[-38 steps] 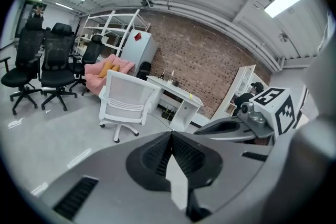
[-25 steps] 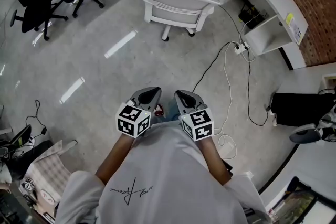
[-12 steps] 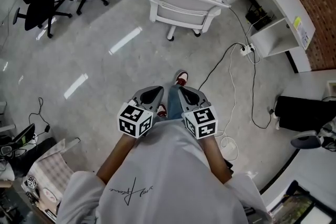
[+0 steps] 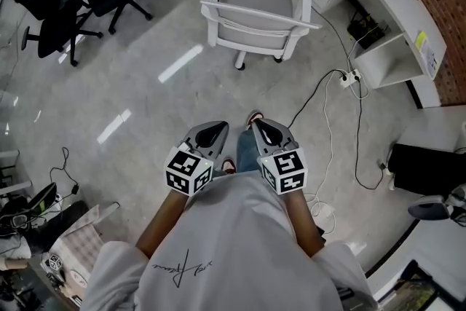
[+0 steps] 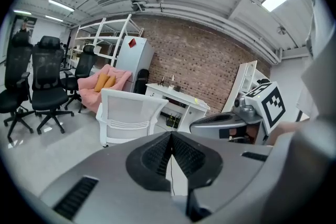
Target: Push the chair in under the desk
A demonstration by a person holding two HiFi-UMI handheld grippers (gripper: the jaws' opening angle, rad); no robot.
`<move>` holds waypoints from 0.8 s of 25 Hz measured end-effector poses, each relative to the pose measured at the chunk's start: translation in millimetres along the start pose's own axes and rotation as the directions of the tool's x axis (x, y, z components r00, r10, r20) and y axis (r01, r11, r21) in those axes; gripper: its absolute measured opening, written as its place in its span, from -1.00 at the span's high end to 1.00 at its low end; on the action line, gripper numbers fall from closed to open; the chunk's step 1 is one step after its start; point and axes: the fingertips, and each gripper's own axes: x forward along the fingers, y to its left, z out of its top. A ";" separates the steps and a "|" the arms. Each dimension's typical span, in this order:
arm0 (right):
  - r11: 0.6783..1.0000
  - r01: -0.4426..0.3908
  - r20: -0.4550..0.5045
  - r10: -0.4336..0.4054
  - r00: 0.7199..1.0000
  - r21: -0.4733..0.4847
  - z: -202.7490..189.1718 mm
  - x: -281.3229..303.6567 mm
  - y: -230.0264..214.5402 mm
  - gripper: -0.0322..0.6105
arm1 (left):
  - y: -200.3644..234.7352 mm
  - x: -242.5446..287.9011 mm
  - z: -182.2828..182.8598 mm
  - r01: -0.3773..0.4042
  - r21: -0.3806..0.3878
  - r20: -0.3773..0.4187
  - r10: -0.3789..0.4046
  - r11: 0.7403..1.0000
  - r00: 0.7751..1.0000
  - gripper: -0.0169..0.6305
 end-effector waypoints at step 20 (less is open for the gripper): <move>0.991 0.004 -0.001 -0.004 1.000 -0.131 78.0 76.5 -174.5 0.81 | 68.8 161.3 105.9 -0.103 0.400 -0.100 0.154 0.911 0.983 0.94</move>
